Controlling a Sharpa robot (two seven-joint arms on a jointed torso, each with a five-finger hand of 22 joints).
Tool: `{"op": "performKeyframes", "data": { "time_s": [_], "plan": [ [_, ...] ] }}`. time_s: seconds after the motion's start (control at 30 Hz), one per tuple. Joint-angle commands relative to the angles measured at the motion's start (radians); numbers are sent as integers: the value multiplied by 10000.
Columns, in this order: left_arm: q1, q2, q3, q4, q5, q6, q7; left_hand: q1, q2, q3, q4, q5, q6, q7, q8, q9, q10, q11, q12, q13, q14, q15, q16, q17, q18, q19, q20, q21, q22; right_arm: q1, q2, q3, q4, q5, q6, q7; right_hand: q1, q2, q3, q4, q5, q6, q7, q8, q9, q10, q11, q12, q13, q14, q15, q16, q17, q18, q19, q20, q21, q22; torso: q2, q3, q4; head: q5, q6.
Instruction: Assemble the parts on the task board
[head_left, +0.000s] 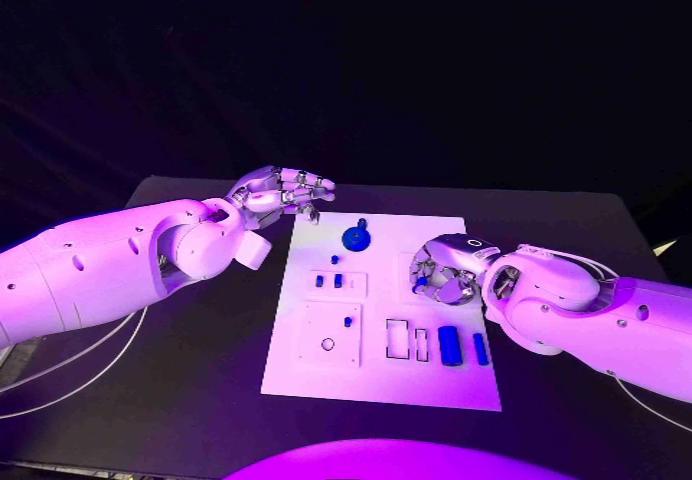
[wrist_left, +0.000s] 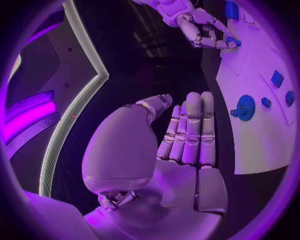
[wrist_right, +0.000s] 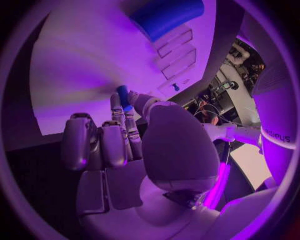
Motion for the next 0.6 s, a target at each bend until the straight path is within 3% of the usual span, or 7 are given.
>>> {"op": "performKeyframes", "data": {
  "time_s": [0.03,0.2,0.43,0.6],
  "plan": [
    [7,34,7,-13,30,201,25,100,34,-12,-76,3,-82,35,52,-5,-63,-22,56,13,-73,30,-65,-12,71,37,34,-61,-16,19,-60,2,160,163,-78,-7,137,221,80,-127,24,4,12,32,14,502,-452,-64,51,214,-81,58,4,-175,48,-26,36,1849,-1,2,5,13,18],
    [7,57,7,-42,27,215,17,100,34,-12,-76,3,-82,35,52,-5,-63,-22,56,13,-73,30,-65,-12,71,37,34,-61,-16,168,-229,33,500,448,-133,-28,137,212,99,-194,26,-30,37,53,53,513,-441,-101,62,215,-76,57,-6,-176,48,-29,39,1851,-2,-3,-1,17,11],
    [7,90,6,-74,25,223,17,100,34,-12,-76,3,-82,35,52,-5,-63,-22,56,13,-73,30,-65,-12,71,37,34,-61,-16,548,-498,102,1140,818,-275,5,147,208,122,-260,35,-41,53,79,91,531,-434,-130,75,221,-70,71,13,-182,57,-28,70,1859,-13,-11,8,20,18],
    [6,131,6,-90,24,238,29,100,34,-12,-76,3,-82,35,52,-5,-63,-22,56,13,-73,30,-65,-12,71,37,34,-61,-16,665,-340,122,1410,1285,-359,149,156,215,158,-329,59,-61,76,100,127,545,-422,-167,87,226,-64,85,28,-184,59,-27,79,1861,-26,-25,-10,74,59]
  ]
}}
